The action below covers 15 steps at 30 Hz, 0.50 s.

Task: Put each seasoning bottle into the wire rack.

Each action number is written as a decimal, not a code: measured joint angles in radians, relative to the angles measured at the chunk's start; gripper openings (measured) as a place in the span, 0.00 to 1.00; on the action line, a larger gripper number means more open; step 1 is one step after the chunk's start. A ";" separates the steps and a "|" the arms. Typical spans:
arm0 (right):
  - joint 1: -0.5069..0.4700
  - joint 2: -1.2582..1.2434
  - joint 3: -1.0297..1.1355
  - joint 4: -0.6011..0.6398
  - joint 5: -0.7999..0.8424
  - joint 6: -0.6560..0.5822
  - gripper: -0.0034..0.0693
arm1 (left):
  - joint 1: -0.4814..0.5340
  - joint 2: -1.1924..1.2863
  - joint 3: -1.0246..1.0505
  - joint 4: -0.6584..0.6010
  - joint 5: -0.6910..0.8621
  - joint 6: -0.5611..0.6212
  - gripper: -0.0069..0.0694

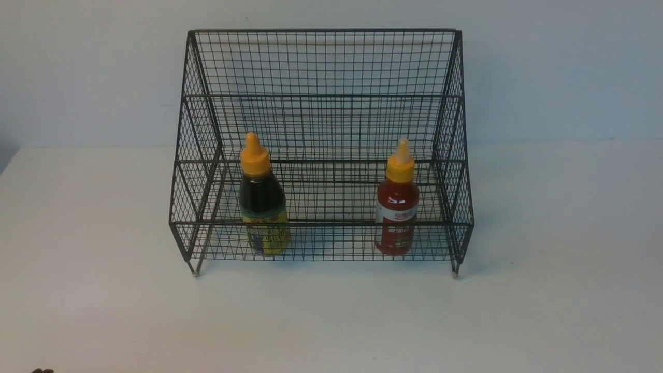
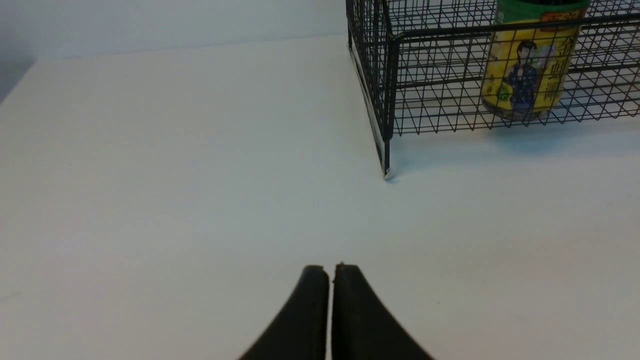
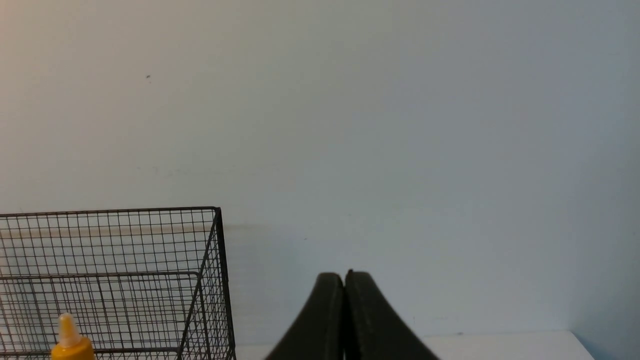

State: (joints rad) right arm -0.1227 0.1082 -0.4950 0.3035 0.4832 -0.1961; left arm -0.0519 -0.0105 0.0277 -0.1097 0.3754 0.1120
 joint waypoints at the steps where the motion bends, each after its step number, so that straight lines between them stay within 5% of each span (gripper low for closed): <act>1: 0.000 0.000 0.000 0.000 0.000 0.000 0.03 | 0.000 0.000 0.000 0.000 0.000 0.000 0.09; 15: 0.000 0.000 0.000 0.000 0.029 -0.001 0.03 | 0.000 0.000 0.000 0.000 0.000 0.000 0.09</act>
State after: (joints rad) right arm -0.1227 0.1082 -0.4950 0.3035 0.5124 -0.1969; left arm -0.0516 -0.0105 0.0277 -0.1097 0.3754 0.1117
